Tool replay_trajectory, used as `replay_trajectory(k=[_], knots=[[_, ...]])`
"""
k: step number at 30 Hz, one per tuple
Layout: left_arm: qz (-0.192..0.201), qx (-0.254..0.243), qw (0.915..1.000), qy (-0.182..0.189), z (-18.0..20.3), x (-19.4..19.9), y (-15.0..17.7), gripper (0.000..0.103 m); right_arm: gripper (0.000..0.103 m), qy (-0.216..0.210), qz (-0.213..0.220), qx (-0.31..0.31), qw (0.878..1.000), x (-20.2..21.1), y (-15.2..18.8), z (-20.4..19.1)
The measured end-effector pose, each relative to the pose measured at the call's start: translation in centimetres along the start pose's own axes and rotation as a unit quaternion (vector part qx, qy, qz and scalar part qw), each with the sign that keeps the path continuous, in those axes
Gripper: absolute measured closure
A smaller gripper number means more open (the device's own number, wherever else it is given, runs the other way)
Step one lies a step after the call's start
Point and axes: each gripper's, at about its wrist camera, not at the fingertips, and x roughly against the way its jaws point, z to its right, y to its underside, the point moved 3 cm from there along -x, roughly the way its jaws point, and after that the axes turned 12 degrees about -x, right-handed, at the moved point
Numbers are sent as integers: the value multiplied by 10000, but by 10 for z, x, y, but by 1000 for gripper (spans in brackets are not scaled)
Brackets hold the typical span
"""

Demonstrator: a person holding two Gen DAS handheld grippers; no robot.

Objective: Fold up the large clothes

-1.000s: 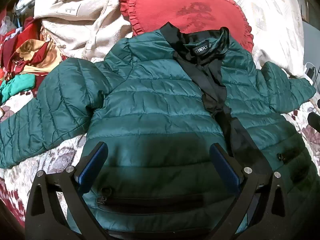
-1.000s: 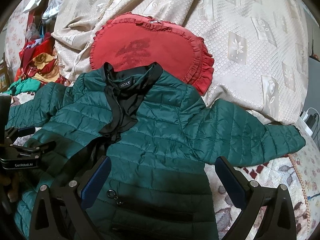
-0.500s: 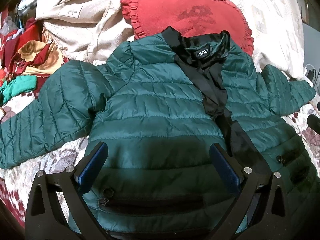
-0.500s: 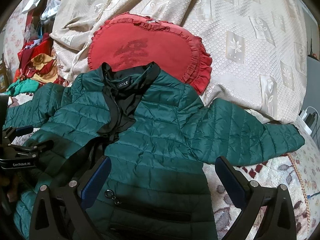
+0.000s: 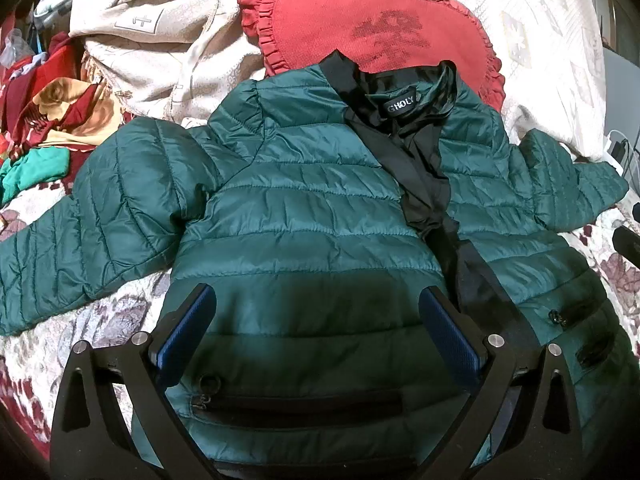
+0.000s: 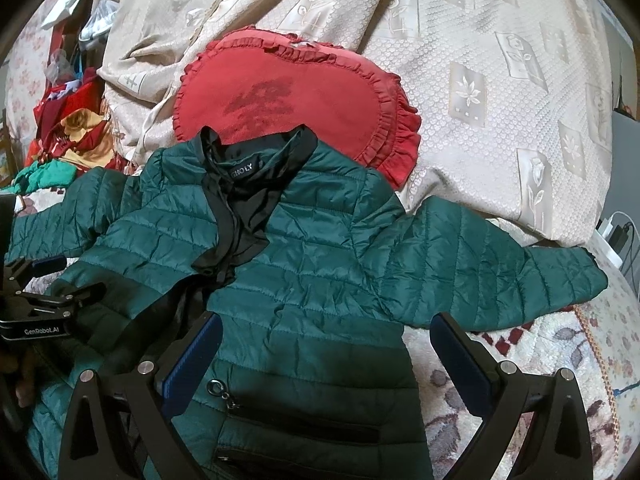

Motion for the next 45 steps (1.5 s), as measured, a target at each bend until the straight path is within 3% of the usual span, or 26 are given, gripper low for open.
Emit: replay_trajectory(k=[34, 40, 45], knots=[[166, -103, 9998, 87, -1, 12, -1, 1, 0, 13, 6, -172, 9999, 0, -3, 9], [79, 244, 9989, -390, -45, 33, -10, 1, 0, 6, 47, -249, 9997, 6, -4, 14], [3, 921, 9937, -631, -113, 53, -5, 1, 0, 105, 43, -288, 9995, 9, -3, 19]])
